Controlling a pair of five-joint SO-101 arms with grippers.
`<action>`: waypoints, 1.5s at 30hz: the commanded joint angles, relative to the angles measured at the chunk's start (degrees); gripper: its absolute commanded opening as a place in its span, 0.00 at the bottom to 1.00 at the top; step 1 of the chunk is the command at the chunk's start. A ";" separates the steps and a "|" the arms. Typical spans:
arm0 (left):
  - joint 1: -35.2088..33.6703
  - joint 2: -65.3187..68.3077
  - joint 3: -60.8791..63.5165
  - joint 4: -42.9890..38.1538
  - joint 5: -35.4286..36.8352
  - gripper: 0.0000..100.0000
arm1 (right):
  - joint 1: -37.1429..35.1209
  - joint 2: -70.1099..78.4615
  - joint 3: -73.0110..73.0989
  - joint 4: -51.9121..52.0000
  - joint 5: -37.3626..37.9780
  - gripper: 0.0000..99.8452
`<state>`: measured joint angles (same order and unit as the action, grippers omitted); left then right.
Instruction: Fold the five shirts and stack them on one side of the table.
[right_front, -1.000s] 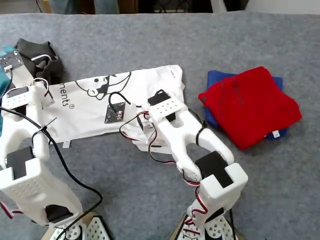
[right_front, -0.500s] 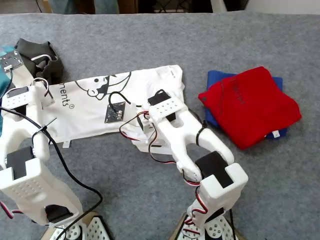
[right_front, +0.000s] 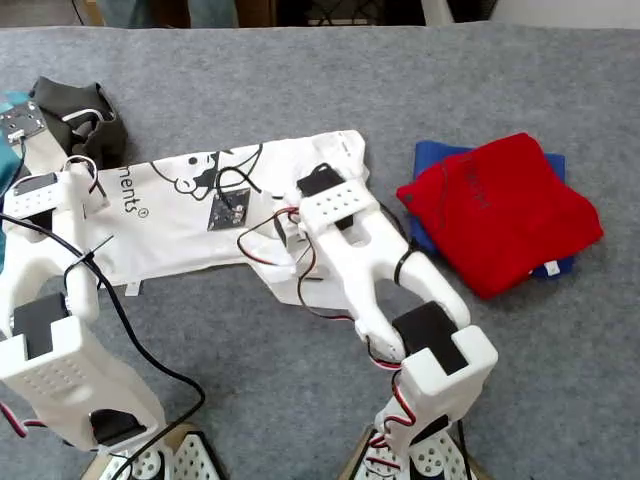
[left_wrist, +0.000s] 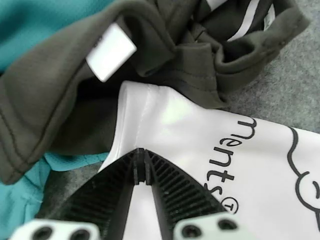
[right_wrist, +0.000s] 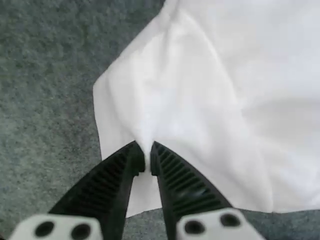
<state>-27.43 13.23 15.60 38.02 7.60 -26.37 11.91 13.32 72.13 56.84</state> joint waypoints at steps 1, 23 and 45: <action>0.66 -0.44 -1.89 0.00 -0.26 0.03 | 1.14 -0.66 -3.38 2.29 0.53 0.02; 0.66 -0.44 -1.89 0.00 -0.35 0.03 | -2.29 -0.22 5.58 -0.62 0.44 0.02; 0.66 -0.44 -1.89 -0.18 -0.35 0.03 | -5.71 -6.73 12.18 1.67 1.14 0.27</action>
<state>-27.43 13.23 15.60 38.02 7.60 -29.98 9.01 23.16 75.12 57.71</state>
